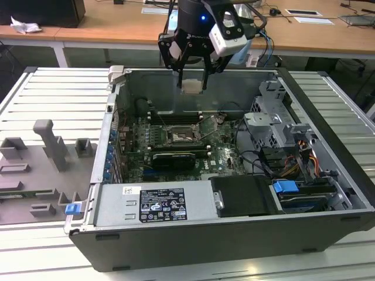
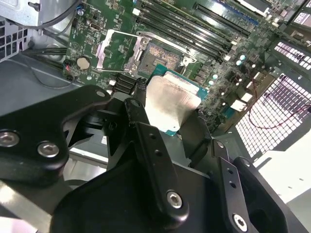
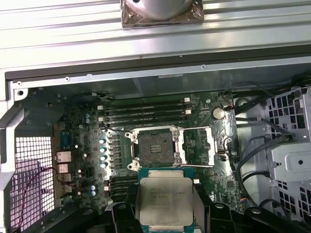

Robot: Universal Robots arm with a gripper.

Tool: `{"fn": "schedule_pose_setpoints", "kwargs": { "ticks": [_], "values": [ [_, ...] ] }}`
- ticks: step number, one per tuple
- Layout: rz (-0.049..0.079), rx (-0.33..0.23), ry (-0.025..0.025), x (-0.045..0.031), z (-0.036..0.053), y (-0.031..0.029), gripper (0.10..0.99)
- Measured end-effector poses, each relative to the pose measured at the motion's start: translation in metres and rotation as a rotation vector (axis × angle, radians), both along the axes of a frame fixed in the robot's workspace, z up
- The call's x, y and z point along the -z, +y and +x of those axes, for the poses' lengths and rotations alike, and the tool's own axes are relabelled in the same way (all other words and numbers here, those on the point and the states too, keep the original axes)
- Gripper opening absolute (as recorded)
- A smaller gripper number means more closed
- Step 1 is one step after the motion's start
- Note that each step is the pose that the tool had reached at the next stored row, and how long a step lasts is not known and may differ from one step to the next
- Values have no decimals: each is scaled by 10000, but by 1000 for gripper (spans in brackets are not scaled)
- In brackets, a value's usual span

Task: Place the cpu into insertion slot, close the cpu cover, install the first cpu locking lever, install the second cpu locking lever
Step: 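Place the cpu into insertion slot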

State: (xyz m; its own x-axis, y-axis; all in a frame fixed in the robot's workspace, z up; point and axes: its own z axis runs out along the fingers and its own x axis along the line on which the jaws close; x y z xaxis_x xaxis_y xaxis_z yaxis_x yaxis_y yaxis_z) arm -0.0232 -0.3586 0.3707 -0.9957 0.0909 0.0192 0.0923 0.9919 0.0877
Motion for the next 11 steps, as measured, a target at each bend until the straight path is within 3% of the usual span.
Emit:
{"fn": "schedule_pose_setpoints", "kwargs": {
  "ticks": [11],
  "values": [
    [-3, 435, 0, 3, 0, 0, 529]
  ]
}}
